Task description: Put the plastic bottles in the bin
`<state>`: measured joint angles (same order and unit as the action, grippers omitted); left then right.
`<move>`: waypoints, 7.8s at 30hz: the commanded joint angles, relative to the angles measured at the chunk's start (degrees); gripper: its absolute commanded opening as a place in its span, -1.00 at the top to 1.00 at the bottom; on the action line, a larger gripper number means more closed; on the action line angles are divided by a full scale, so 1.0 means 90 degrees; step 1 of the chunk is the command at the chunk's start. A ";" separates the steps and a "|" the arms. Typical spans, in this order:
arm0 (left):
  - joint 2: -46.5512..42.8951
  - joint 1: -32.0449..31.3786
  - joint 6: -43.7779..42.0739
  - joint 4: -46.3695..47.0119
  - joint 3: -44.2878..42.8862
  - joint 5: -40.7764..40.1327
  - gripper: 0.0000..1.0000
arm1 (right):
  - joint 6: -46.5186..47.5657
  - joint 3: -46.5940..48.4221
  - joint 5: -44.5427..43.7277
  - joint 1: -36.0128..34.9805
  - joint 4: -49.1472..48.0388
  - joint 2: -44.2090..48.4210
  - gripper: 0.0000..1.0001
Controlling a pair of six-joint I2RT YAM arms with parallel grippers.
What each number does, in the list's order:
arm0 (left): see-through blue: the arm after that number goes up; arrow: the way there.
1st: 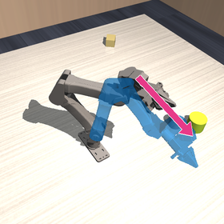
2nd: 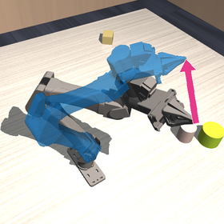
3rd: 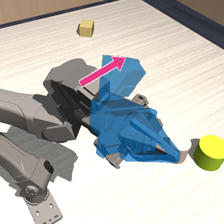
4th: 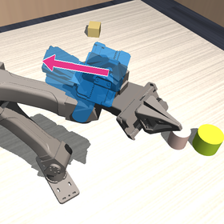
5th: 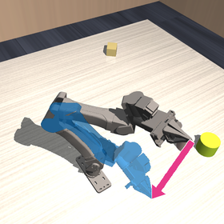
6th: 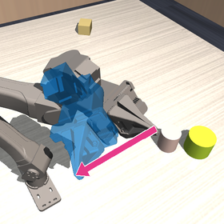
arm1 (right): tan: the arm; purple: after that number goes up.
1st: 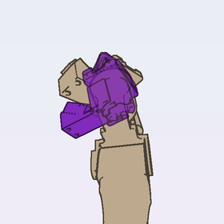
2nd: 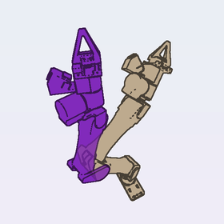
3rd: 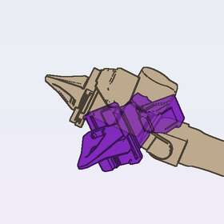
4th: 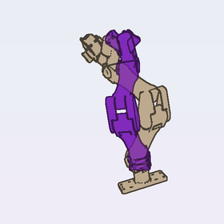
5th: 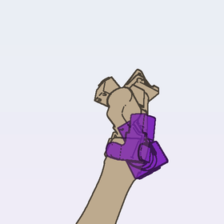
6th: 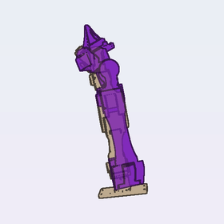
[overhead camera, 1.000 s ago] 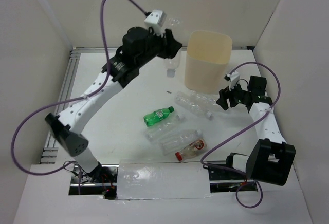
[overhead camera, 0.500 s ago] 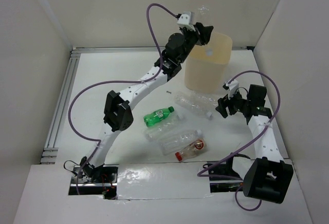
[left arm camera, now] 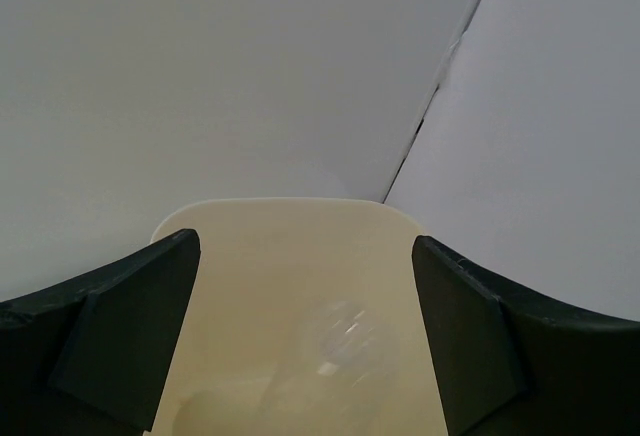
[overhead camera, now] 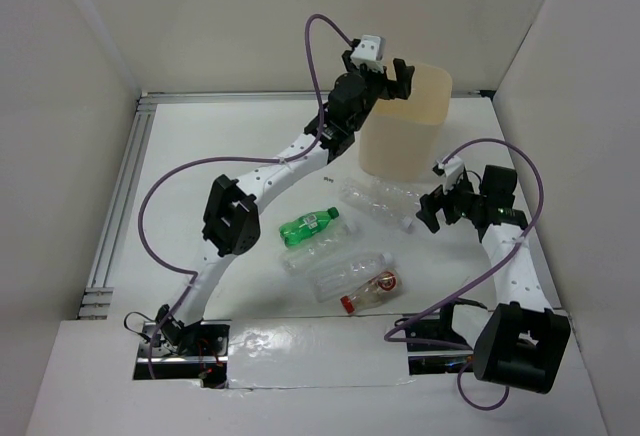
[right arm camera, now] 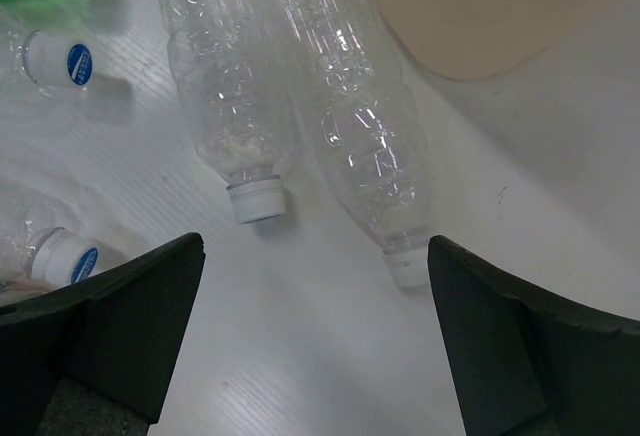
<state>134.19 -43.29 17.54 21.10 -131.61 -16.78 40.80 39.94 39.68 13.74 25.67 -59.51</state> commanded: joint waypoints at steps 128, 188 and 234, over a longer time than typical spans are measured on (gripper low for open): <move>-0.5309 0.0181 -0.1022 -0.2666 0.7830 0.2205 0.46 | -0.1599 0.3954 0.0406 -0.1829 -0.0039 -0.0424 0.75; -0.9002 -0.1166 -0.0583 -0.2460 1.0246 -0.0021 -1.00 | -0.2775 0.1558 -0.3392 -0.4152 -0.0850 -0.3660 -0.72; -0.4960 -0.1577 -0.1744 -0.0772 0.9877 0.1580 -0.45 | -0.3693 0.7448 0.1488 -0.1009 -0.1086 -0.4007 -1.00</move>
<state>87.39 -57.84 3.20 12.47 -40.71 -4.34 8.38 107.70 45.69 3.16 14.06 -105.03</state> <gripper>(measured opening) 0.753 0.999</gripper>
